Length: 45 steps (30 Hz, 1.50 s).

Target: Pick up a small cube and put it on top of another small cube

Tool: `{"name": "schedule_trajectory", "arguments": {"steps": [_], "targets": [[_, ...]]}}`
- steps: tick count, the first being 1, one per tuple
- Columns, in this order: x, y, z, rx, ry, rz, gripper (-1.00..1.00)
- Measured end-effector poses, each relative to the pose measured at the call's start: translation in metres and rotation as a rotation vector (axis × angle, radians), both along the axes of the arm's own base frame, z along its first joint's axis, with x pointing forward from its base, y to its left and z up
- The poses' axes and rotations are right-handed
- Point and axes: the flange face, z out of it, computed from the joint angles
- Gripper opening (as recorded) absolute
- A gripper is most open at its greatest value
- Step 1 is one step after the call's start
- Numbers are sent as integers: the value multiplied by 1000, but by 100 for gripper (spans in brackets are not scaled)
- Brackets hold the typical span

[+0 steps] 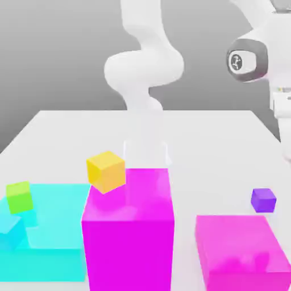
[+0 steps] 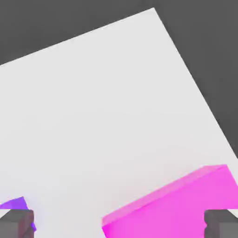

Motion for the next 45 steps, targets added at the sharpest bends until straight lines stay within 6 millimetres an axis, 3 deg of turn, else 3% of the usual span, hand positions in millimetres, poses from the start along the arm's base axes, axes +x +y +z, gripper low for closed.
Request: {"name": "schedule_trajectory", "arguments": {"steps": [3,6,12,13,20,27,29,31,35,38,41,45], "targets": [[-44,17,-44,-67,30,163,0],[-72,16,-84,-129,53,273,0],[-79,15,-147,-144,61,299,0],[-79,15,-153,-144,61,299,-100],[-79,15,-153,-145,61,300,-100],[-78,20,-93,-158,61,304,-100],[-50,20,-81,-188,62,274,-100],[-8,9,-67,-221,63,218,-100],[83,-39,-35,-300,68,81,-100],[145,-96,-5,-372,75,-36,-100],[197,-169,28,-448,90,-168,-100],[228,-276,58,-461,137,-312,-100]]}}
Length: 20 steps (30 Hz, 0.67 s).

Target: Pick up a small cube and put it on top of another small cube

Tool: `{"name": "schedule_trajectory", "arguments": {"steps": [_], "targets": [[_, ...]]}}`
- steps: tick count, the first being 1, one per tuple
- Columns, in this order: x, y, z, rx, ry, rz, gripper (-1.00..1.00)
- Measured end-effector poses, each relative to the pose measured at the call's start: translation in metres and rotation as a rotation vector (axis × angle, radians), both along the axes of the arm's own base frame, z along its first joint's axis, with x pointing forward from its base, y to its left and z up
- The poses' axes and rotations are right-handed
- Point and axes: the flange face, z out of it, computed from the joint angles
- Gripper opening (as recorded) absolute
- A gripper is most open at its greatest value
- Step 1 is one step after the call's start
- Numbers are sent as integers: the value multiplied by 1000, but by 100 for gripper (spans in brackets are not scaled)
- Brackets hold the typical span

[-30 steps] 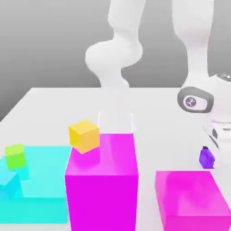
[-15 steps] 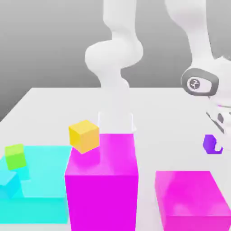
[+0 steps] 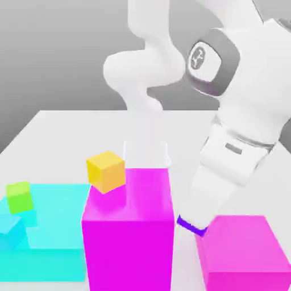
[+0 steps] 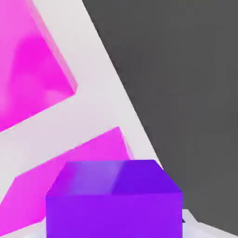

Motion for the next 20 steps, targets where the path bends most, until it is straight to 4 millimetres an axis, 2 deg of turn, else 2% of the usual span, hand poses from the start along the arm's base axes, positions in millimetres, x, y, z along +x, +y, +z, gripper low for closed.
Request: {"name": "schedule_trajectory", "arguments": {"steps": [2,4,7,11,13,16,17,20], "targets": [[2,-68,5,43,4,-84,-100],[-6,-136,6,110,-3,-155,-100],[-29,-213,5,198,-37,-232,-100],[-75,-305,2,291,-116,-331,-100],[-79,-311,-14,311,-135,-324,-100],[-80,-312,-55,315,-139,-321,-100],[-80,-312,-63,315,-139,-322,100],[-80,-312,-63,315,-139,-322,100]]}}
